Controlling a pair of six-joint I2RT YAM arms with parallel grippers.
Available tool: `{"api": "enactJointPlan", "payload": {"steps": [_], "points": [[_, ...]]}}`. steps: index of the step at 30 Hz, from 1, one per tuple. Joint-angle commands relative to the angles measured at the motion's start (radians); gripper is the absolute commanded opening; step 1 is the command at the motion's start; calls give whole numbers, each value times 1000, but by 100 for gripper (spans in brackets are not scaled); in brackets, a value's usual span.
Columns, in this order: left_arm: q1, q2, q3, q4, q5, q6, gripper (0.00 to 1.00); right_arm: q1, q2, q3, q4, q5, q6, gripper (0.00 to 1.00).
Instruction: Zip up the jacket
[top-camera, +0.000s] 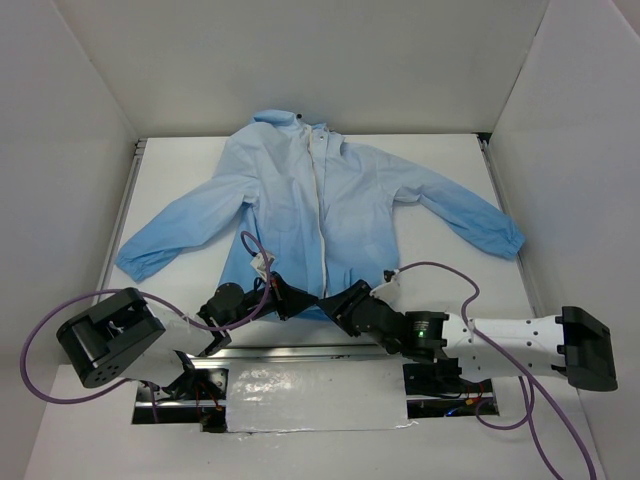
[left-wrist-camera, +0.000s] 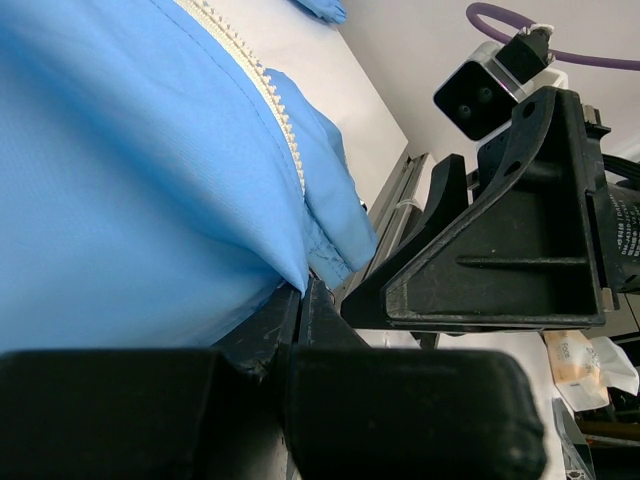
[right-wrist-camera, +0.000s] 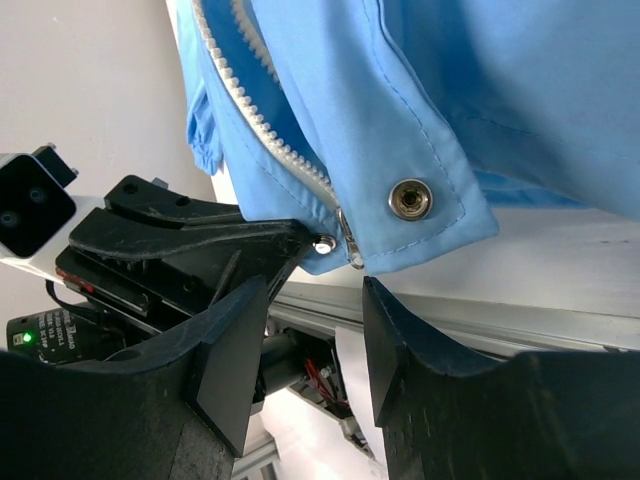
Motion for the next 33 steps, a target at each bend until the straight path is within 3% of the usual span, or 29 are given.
{"api": "enactJointPlan", "payload": {"steps": [1,33], "points": [[-11,-18,21,222,21,20,0,13,11,2,-11,32,25,50],[-16,-3,4,274,32,8,0,15,14,-21,75,83,19,45]]}}
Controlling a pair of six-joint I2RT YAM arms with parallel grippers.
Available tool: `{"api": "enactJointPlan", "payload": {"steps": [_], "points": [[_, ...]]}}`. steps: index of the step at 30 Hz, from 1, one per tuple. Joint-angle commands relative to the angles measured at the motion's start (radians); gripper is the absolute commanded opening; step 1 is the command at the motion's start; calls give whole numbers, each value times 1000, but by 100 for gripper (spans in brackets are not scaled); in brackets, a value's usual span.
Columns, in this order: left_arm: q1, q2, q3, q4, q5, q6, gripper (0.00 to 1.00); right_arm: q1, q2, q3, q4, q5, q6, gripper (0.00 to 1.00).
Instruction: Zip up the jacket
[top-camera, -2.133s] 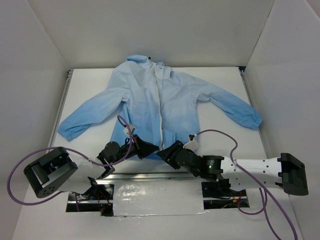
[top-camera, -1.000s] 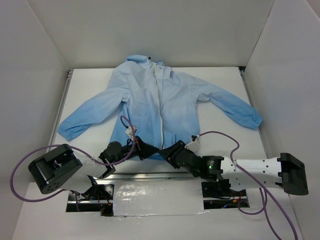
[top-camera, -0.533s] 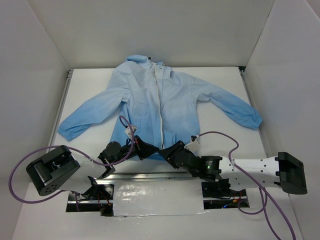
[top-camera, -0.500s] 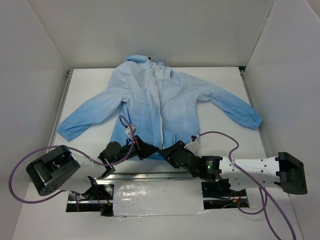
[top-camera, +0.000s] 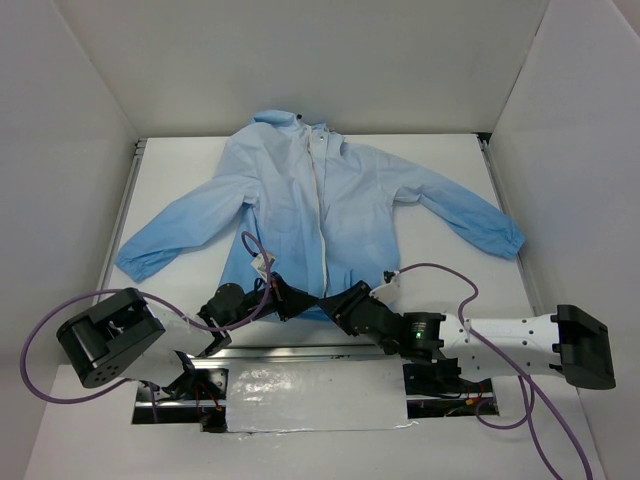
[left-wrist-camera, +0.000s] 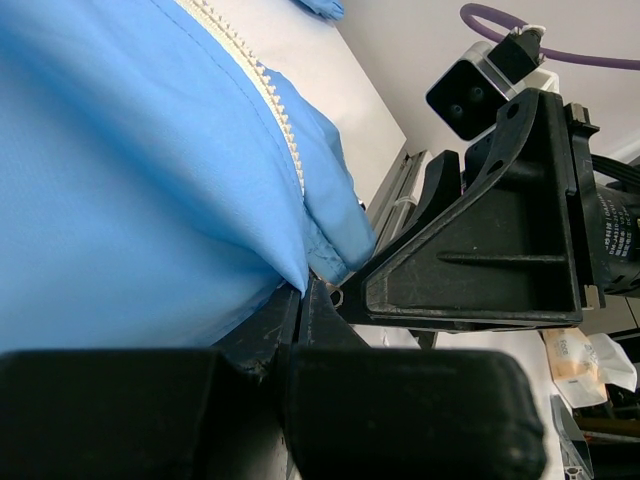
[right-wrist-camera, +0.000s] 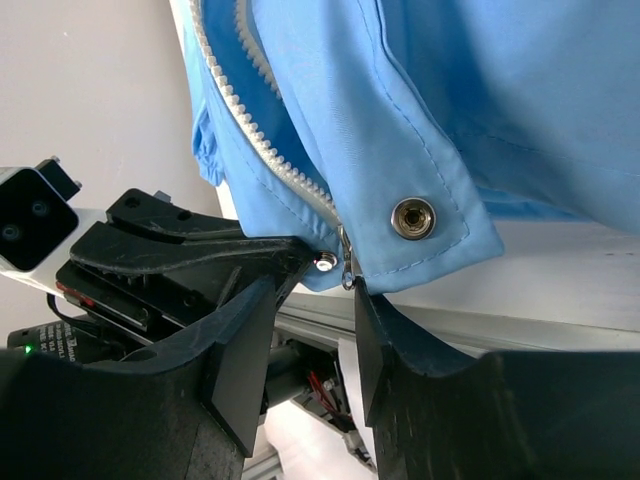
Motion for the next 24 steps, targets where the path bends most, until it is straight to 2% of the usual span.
{"api": "enactJointPlan", "payload": {"steps": [1,10,22,24], "points": [[-9,-4,4,273,30,10,0,6,-9,-3,31,49,6,45],[-9,-17,-4,267,24,15,0,8,2,-12,20,46,39,38],[-9,-21,-5,267,16,12,0,6,12,-37,22,39,60,38],[-9,-24,-2,258,19,13,0,8,11,-47,31,37,63,36]]}}
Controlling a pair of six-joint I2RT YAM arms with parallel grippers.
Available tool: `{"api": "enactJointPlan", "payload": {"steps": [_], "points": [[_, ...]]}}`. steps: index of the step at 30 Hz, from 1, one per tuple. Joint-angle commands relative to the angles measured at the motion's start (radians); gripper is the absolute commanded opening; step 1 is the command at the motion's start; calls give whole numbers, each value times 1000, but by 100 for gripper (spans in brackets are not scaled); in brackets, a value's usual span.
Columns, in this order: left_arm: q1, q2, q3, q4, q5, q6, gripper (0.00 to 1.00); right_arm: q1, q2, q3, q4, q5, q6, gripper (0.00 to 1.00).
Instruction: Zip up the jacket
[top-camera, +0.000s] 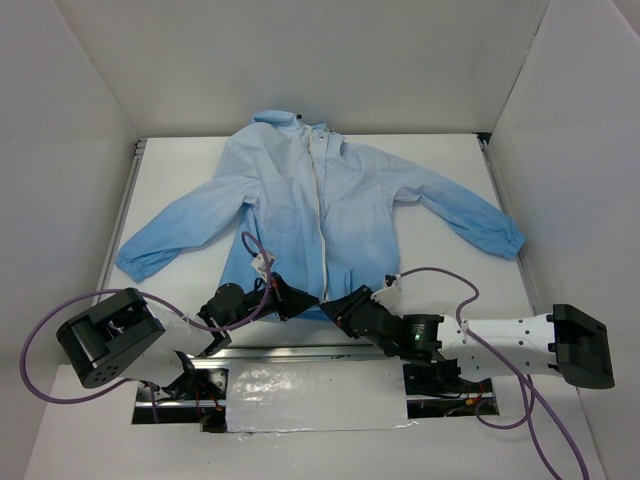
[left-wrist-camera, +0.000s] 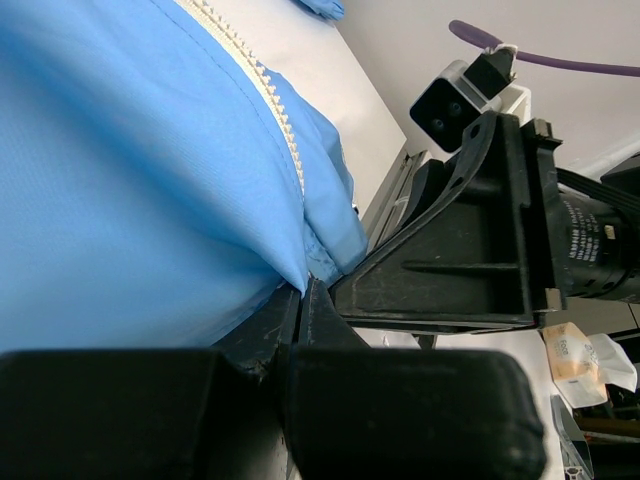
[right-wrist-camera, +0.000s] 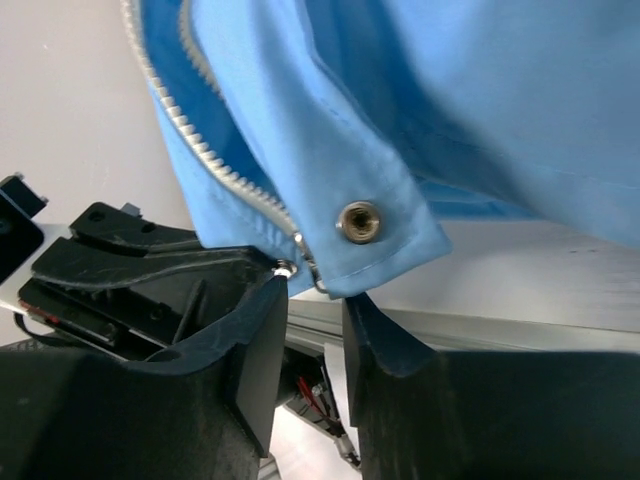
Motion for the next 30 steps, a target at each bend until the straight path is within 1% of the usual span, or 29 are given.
{"api": "enactJointPlan", "payload": {"steps": [1,3,8,11,15,16,19,26,29,30], "points": [[-9,-24,-2,256,20,15,0,9,-3,-24,24,40,27,35],[-9,-24,-2,258,17,15,0,6,-6,-27,29,42,27,31],[-9,-30,-2,253,20,18,0,6,-13,-22,32,48,13,26],[-9,-24,-3,259,23,15,0,6,-14,-21,39,48,7,26],[-9,-6,-5,278,29,12,0,6,-17,-18,41,31,-10,30],[-9,-1,-5,287,29,12,0,6,-17,-16,70,27,-13,32],[-9,5,-5,293,30,13,0,8,-20,-13,78,7,-16,33],[-9,4,-6,296,34,13,0,6,-43,-22,73,22,-5,33],[-9,4,-8,302,34,10,0,5,-34,-15,55,33,-1,32],[-9,2,-8,302,35,10,0,6,-28,-13,58,30,-2,30]]}}
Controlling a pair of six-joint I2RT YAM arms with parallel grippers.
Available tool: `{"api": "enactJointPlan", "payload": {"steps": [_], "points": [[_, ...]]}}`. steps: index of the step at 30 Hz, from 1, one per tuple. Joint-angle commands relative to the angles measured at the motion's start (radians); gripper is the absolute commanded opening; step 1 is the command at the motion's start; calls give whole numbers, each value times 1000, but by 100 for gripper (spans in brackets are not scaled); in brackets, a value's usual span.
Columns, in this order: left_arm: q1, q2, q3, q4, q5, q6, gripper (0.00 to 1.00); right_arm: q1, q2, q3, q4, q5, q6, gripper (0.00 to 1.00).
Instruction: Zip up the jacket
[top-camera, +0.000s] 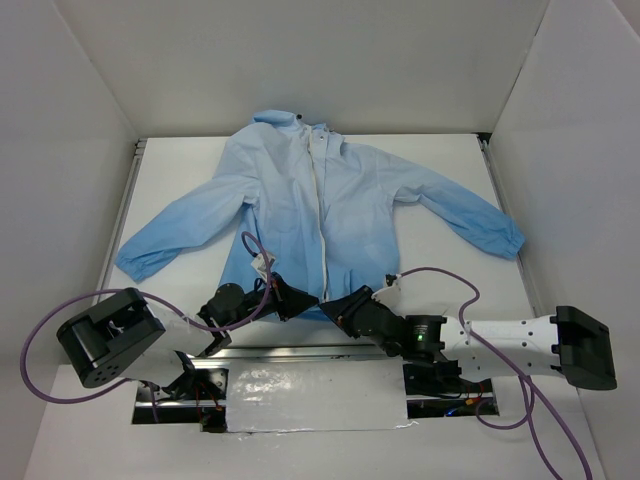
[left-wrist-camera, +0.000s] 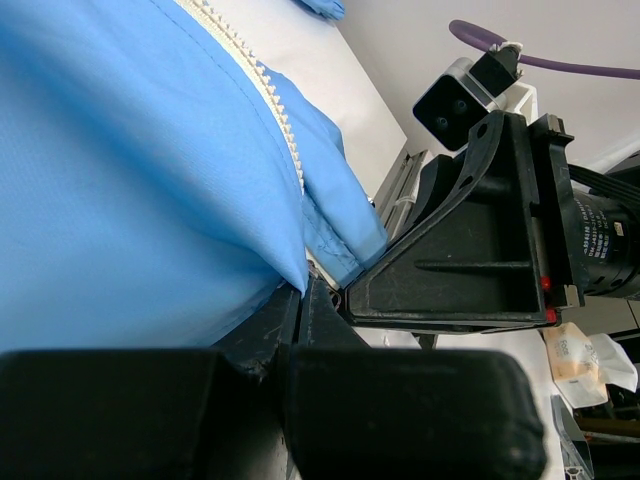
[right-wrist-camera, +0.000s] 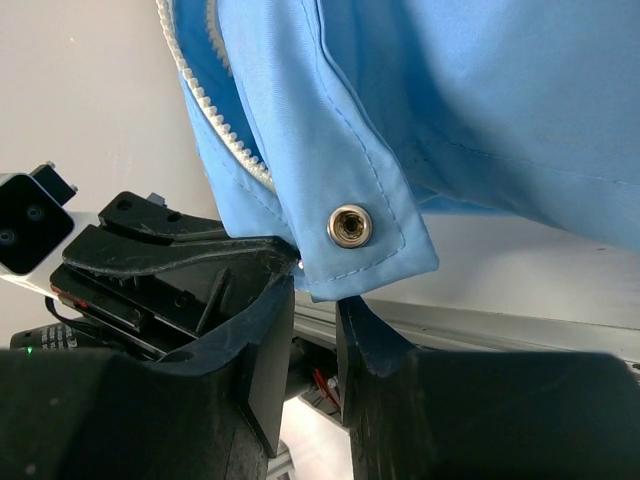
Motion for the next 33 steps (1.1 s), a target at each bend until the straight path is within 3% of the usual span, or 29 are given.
{"api": "enactJointPlan", "payload": {"steps": [1,13,18,24,30,33], "points": [[-9,0,-8,300,32,13,0,6,2,6,21,34,4,30],[-9,-14,-12,291,32,25,0,6,33,17,13,35,24,24],[-9,-20,-15,286,36,30,0,6,29,32,-25,40,39,16],[-9,-19,-12,285,44,32,0,5,36,40,-30,35,41,17],[-9,-22,-8,282,52,39,0,-1,43,57,-60,20,54,0],[-11,-19,-6,285,53,41,0,-1,46,64,-62,8,61,0]]}}
